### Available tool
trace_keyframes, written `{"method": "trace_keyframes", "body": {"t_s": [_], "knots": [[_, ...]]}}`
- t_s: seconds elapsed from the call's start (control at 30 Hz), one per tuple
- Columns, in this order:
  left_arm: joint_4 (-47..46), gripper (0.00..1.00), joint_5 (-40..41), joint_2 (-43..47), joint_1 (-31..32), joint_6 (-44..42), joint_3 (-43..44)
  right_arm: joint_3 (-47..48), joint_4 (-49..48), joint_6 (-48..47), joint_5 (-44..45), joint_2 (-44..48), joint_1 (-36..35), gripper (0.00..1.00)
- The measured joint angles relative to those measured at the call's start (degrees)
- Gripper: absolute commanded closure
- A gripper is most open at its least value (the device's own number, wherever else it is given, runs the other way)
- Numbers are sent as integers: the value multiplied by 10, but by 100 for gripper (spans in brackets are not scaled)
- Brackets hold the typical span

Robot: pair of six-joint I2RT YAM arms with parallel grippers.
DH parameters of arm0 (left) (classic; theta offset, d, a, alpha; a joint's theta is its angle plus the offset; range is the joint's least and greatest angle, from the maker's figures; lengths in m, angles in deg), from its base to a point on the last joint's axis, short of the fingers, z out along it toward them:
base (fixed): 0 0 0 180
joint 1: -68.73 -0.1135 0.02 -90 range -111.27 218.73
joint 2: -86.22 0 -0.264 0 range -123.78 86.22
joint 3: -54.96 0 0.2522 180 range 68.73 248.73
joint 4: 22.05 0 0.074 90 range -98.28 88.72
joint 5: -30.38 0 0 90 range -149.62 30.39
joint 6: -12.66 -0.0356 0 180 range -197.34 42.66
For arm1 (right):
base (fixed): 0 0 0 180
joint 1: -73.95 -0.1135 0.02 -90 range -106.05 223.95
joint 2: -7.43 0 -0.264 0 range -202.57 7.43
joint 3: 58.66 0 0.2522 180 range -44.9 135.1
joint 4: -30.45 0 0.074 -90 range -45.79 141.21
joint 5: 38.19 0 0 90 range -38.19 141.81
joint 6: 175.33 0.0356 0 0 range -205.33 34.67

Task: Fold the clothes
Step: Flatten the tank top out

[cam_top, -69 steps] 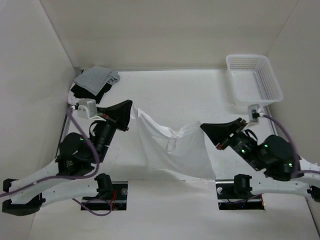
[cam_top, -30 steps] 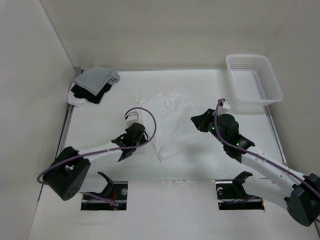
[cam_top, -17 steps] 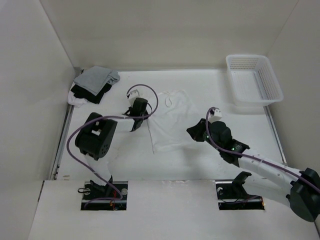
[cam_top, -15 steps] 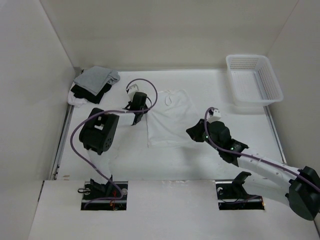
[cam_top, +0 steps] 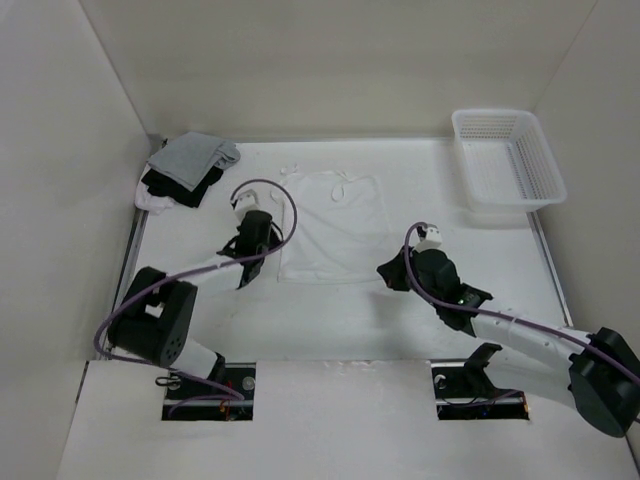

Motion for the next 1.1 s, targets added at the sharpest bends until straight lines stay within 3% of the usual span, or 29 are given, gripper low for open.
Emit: {"method": "trace_keyframes", "body": {"t_s": [0.23, 0.3, 0.5, 1.1], "knots": [[51, 54, -7, 191, 91, 23, -163, -11, 2, 0, 22, 35, -2, 96], [69, 55, -1, 228, 101, 38, -171, -13, 2, 0, 23, 35, -2, 96], [93, 73, 9, 247, 116, 85, -176, -14, 2, 0, 23, 31, -6, 95], [91, 76, 12, 177, 108, 136, -187, -15, 0, -1, 23, 28, -9, 92]]}}
